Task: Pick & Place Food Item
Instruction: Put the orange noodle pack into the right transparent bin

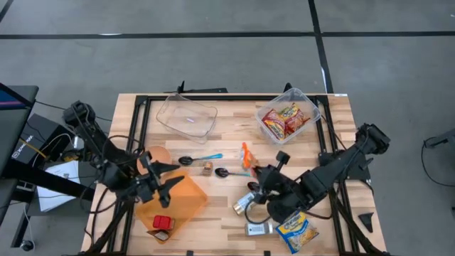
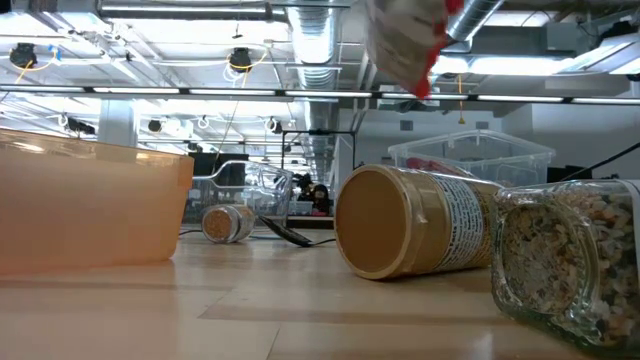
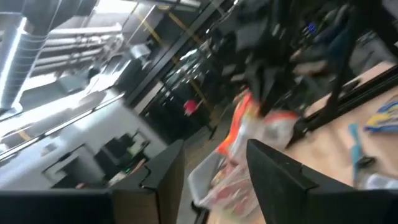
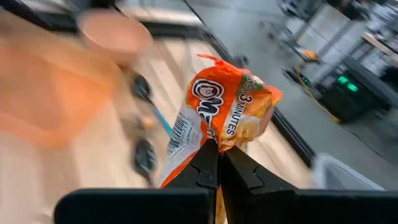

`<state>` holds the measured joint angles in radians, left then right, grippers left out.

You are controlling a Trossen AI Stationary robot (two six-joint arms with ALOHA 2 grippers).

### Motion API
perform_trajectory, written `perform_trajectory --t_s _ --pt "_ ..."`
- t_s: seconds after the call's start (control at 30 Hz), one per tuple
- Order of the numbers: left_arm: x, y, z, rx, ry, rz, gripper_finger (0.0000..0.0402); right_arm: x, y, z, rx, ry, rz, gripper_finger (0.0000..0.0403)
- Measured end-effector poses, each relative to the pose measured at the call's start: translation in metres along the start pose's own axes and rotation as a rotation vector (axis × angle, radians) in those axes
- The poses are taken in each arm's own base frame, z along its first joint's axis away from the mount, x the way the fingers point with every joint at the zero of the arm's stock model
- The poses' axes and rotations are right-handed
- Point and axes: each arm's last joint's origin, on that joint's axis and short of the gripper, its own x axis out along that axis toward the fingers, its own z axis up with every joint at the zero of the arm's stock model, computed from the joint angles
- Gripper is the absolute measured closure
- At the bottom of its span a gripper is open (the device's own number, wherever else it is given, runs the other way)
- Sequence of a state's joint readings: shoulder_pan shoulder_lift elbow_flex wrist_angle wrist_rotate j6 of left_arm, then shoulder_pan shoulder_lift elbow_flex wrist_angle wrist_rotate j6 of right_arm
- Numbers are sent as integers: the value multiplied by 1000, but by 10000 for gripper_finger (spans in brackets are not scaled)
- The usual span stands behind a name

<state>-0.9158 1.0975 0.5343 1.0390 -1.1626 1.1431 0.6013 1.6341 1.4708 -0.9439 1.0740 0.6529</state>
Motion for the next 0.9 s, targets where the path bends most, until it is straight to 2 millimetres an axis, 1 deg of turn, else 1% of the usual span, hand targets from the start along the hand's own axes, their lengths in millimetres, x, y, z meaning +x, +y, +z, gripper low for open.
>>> perform_trajectory --t_s 0.17,0.33,0.47,0.6,0.67,0.77,0.9 --pt "-6 -1 3 -5 -33 -28 251 14 -21 -10 -21 103 -119 403" --pt "-5 -1 3 -1 -43 -31 261 34 -44 -11 -74 191 -235 403" --pt "-5 -1 3 3 -44 -35 266 55 -70 -12 -165 294 -339 403" --pt "-5 -1 3 3 -44 -35 268 72 -97 -14 -219 423 -432 403" --pt "-5 -1 3 3 -44 -35 268 81 -109 -15 -220 493 -452 403" --pt "-5 -1 3 2 -47 -36 269 95 -124 -18 -242 604 -437 403" --pt "-5 -1 3 2 -47 -36 270 109 -143 -19 -262 694 -446 403"
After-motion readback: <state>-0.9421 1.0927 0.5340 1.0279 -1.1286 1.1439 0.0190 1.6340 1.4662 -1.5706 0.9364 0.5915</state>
